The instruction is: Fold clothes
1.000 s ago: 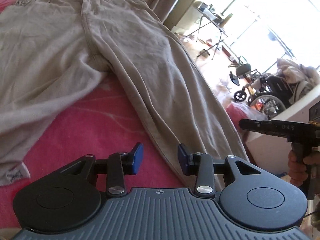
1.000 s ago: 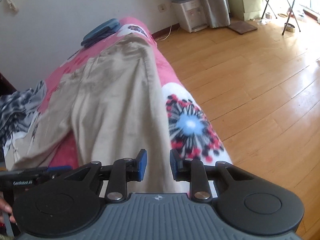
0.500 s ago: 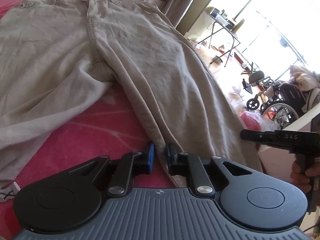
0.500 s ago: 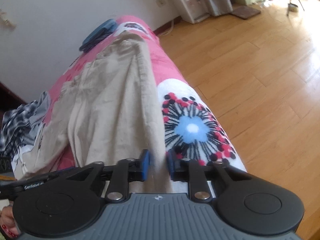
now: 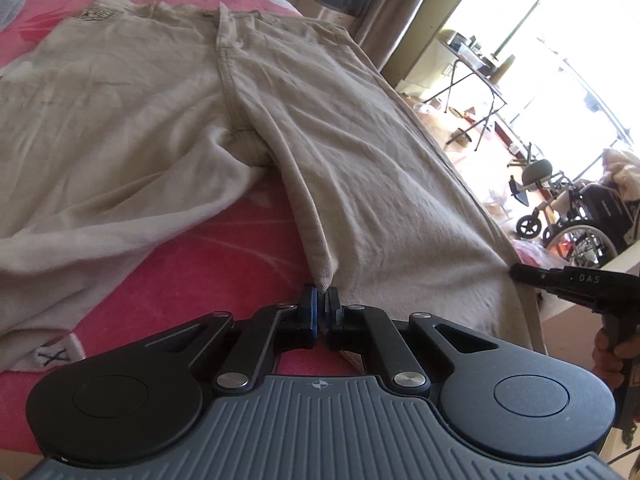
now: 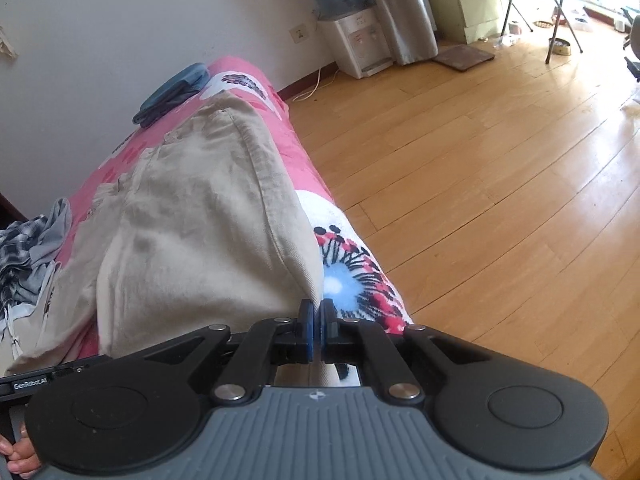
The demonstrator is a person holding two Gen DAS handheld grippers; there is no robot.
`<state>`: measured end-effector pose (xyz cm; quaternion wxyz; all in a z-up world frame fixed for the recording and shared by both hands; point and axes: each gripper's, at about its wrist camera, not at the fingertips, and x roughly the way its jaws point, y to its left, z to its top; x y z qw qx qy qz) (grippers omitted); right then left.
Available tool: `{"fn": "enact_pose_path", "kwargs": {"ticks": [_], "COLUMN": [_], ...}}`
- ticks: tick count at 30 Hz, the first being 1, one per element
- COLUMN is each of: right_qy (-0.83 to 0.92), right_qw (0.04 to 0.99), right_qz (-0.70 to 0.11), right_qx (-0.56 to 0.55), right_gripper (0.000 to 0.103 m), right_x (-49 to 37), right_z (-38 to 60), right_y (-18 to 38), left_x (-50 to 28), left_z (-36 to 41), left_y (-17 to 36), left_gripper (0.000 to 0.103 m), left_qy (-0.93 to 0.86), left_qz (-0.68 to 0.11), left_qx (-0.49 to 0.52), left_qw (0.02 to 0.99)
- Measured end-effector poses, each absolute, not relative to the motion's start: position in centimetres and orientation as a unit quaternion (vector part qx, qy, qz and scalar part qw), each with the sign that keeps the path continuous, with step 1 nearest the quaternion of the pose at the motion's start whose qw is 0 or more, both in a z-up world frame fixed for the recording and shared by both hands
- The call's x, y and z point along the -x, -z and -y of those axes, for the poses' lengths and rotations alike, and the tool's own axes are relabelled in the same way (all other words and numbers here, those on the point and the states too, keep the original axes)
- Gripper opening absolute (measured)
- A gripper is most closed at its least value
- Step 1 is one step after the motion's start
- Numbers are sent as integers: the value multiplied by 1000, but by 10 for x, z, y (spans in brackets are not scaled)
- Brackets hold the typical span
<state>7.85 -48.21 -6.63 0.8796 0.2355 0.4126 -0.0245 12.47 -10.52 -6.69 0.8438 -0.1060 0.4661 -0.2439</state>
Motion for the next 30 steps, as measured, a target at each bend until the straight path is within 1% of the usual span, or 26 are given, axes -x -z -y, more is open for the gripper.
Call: {"fn": "enact_pose_path", "kwargs": {"ticks": [3,5,8,11,15,18,19,22,24,26,28,30], "right_qy": [29,32,34,32,34,35,35,34,35,35,35,35], "right_qw": [879,878,878,878,874,873,872,872,871,870,870,870], "right_qz": [-416,-419,-419,-419,-421,-422,-422,-422,-423,-423,-423,-423], "right_qx": [-231,-227,-230,-230,-240,-244,-244,-246,-249,-251,-251,-252], "right_gripper": [2,2,2,2,2,2,2,2,2,2,2,2], "right_x": [-81,-83,-83,-83,-84,-84,-83,-83,-83,-83,-83,-82], "right_z": [480,479,479,479,479,479,479,479,480,480,479,479], "right_y": [70,74,75,75,76,77,77,77,78,79,79,79], "left_x": [-130,-135,-141,-146,-152,-163,-166,-175,-179,-180,-177,-172], "left_z": [104,101,93,85,85,84,84,86,85,82,78,71], "left_y": [76,76,72,70,71,75,78,88,95,97,94,90], "left_gripper": [1,1,1,4,16,20,23,28,27,25,10,9], "left_qy": [236,236,255,264,254,250,248,244,245,249,256,257], "left_qz": [-487,-498,-504,-496,-480,-472,-471,-472,-475,-472,-462,-457], "left_qx": [106,127,165,190,212,240,247,267,292,318,331,334], "left_qw": [834,824,809,805,813,810,810,804,793,784,782,783]}}
